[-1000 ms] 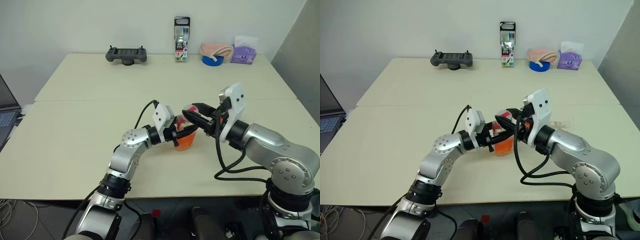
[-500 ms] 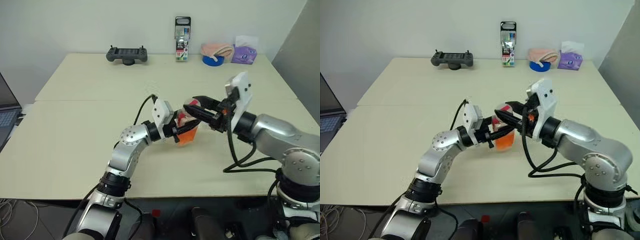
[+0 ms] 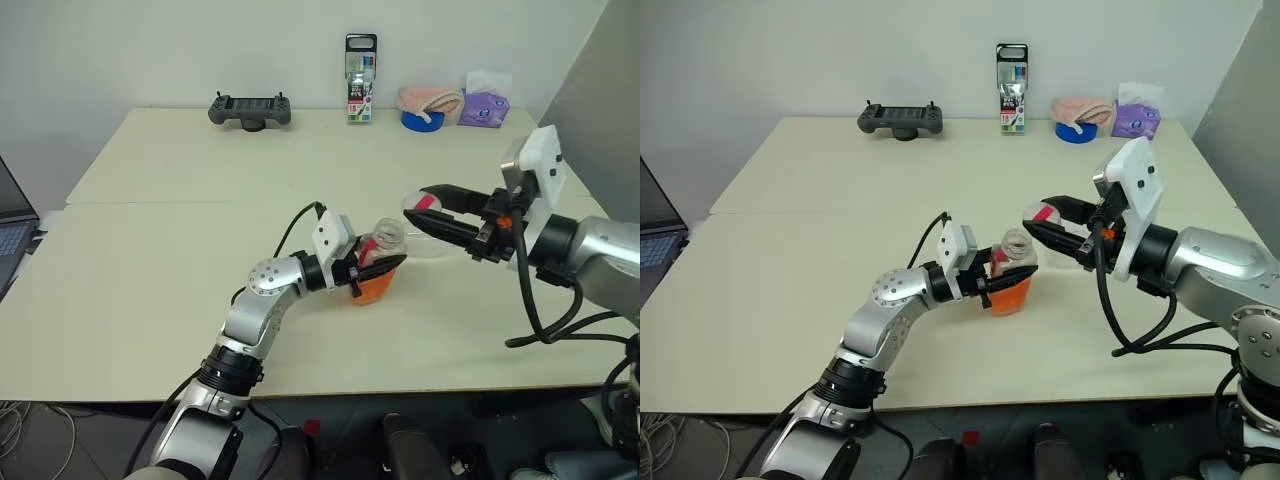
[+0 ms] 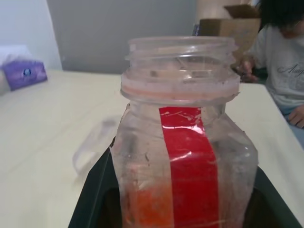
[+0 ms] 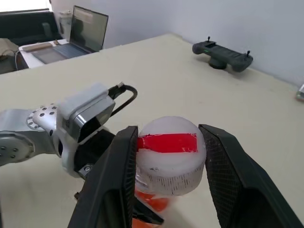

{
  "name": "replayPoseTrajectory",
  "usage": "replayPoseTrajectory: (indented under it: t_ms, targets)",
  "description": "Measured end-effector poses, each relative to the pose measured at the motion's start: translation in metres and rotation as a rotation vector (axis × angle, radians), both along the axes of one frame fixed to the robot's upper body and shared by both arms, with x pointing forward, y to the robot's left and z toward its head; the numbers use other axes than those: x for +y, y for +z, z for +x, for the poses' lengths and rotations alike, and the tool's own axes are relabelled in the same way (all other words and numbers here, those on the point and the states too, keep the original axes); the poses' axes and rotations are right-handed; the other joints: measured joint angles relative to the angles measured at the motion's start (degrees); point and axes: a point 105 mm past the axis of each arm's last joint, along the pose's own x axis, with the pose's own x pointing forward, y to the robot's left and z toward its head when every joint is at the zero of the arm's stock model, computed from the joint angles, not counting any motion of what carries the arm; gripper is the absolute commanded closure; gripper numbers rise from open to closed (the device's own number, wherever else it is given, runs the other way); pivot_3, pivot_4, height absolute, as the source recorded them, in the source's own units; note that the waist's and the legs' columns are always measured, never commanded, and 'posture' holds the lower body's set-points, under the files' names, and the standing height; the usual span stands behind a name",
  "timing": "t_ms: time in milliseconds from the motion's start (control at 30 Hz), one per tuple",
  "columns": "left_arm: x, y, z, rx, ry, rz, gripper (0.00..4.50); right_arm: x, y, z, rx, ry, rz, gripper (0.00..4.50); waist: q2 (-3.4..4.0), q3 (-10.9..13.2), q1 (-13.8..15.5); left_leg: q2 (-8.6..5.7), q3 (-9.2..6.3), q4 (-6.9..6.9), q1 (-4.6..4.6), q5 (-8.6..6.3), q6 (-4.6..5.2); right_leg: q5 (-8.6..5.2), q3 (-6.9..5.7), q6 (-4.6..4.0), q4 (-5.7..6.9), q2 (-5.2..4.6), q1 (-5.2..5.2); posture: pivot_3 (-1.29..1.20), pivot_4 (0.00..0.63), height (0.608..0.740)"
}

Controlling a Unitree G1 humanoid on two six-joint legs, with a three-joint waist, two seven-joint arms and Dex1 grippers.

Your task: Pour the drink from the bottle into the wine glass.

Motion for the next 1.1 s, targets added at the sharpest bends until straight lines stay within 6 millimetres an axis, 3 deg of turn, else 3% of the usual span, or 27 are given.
replayPoseTrajectory:
  t_ms: [167,233,300,400,500,533,633,700,800,1000,1100]
  targets:
    - [-0.002,0.002,0.000,-0.003,-0.004,-0.007,2.82,0.007,0.000,-0.001,-0.024,0.095,-0.055,2.79,0.00,0.0,0.2,-0.04,0.03,0.01,-0.03,0.00,0.00,0.00,0.03,0.00,-0.06,-0.04,0.01,0.00,0.150,0.740]
    - [-0.002,0.004,0.000,-0.008,-0.004,-0.013,2.83,-0.004,0.005,0.011,-0.046,0.017,-0.027,2.80,-0.01,0.0,0.3,-0.06,0.03,0.02,-0.04,0.00,0.00,0.01,0.03,0.00,-0.08,-0.09,0.02,0.00,0.150,0.740]
    - [-0.003,0.010,0.003,-0.023,0.000,-0.026,2.83,-0.037,0.001,0.030,-0.048,-0.180,0.036,2.80,-0.08,0.0,0.7,-0.08,-0.01,0.01,-0.07,0.00,0.00,0.06,-0.01,-0.07,-0.08,-0.11,0.04,0.00,0.150,0.740]
    - [0.003,0.016,0.006,-0.035,0.021,-0.040,2.83,-0.093,-0.041,0.042,0.053,-0.497,0.130,2.80,-0.11,-0.1,1.8,-0.10,0.01,-0.05,-0.10,0.00,0.00,0.13,0.02,-0.20,-0.08,-0.14,0.00,0.00,0.150,0.740]
    - [0.006,0.017,0.008,-0.037,0.032,-0.045,2.83,-0.133,-0.105,0.033,0.212,-0.761,0.200,2.80,-0.01,0.0,1.9,-0.14,0.09,-0.08,-0.14,0.00,0.00,0.13,0.11,-0.20,-0.03,-0.23,-0.11,0.00,0.150,0.740]
    - [0.006,0.018,0.009,-0.038,0.032,-0.046,2.83,-0.139,-0.122,0.028,0.261,-0.807,0.202,2.80,0.00,-0.1,1.9,-0.14,0.11,-0.06,-0.10,0.00,0.00,0.12,0.12,-0.18,-0.01,-0.25,-0.09,0.00,0.150,0.740]
    - [0.005,0.019,0.009,-0.040,0.031,-0.047,2.83,-0.144,-0.164,0.012,0.353,-0.883,0.174,1.87,0.00,-0.1,1.5,-0.12,0.17,-0.05,-0.02,0.00,0.00,0.02,0.15,-0.01,-0.06,-0.20,-0.03,0.00,0.150,0.740]
    - [0.005,0.019,0.009,-0.040,0.030,-0.047,2.83,-0.143,-0.181,0.013,0.383,-0.909,0.159,1.14,0.02,0.0,0.7,-0.13,0.23,-0.01,0.05,0.01,0.01,0.03,0.22,0.07,-0.01,-0.19,0.00,0.00,0.150,0.740]
    - [0.004,0.018,0.010,-0.038,0.027,-0.048,2.83,-0.145,-0.182,0.019,0.351,-0.928,0.135,0.04,0.03,0.0,0.2,-0.10,0.20,0.02,0.14,0.07,0.08,0.11,0.21,0.04,-0.01,-0.08,0.10,0.00,0.150,0.740]
    - [0.015,0.015,0.026,-0.013,0.095,-0.053,2.83,-0.150,-0.171,0.023,0.306,-0.926,0.079,0.00,0.03,0.0,0.2,-0.04,0.13,-0.05,0.05,0.06,0.08,0.09,0.16,0.03,-0.05,0.01,0.04,0.00,0.150,0.740]
    - [0.031,0.020,0.041,-0.002,0.180,-0.076,2.83,-0.142,-0.150,0.023,0.262,-0.846,0.023,0.00,0.03,0.0,0.1,-0.05,0.14,-0.02,0.03,0.06,0.08,0.10,0.19,0.04,-0.06,0.00,0.02,0.00,0.150,0.740]
